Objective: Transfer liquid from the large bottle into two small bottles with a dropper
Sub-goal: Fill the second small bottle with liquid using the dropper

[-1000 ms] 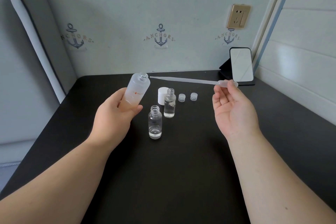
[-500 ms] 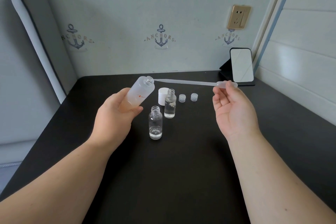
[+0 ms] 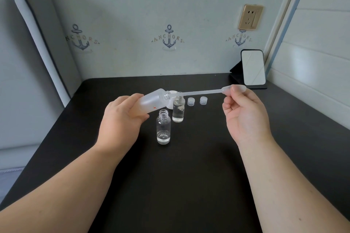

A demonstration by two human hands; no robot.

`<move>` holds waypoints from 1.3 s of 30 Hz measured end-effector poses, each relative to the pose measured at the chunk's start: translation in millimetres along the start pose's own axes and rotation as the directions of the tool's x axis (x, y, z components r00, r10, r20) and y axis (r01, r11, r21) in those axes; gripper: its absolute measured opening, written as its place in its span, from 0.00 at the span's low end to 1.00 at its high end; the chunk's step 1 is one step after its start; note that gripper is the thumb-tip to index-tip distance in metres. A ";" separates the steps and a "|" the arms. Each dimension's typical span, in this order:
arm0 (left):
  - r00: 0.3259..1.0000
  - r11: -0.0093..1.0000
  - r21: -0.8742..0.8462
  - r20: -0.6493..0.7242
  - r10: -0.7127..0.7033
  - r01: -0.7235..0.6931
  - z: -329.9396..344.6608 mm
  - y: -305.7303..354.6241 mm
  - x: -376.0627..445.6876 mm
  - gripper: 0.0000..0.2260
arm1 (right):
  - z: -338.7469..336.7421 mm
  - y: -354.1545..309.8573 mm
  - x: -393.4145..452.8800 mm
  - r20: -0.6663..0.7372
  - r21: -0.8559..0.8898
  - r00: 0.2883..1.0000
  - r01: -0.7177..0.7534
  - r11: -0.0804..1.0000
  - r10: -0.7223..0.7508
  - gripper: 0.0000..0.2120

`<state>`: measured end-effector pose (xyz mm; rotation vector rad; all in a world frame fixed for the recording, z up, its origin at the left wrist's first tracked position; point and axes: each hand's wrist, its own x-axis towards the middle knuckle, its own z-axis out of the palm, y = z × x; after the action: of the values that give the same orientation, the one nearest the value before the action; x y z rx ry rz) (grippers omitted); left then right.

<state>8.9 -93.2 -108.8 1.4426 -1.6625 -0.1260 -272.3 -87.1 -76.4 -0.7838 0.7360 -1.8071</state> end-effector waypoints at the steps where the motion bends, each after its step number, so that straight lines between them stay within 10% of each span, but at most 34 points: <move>1: 1.000 1.000 0.012 0.004 0.012 -0.012 0.4 0.6 -0.3 0.21 | 1.3 0.7 -1.4 0.012 -0.011 1.000 0.002 1.000 -0.002 0.06; 39: 0.997 0.995 0.071 0.039 0.071 -0.074 4.1 4.7 -2.1 0.23 | 20.4 19.3 -16.8 0.228 -0.260 0.966 -0.058 0.964 0.120 0.13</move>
<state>2.5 -91.9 -109.5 1.4392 -1.7635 -0.0522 -240.8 -80.2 -82.1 -1.0988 0.8338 -1.5203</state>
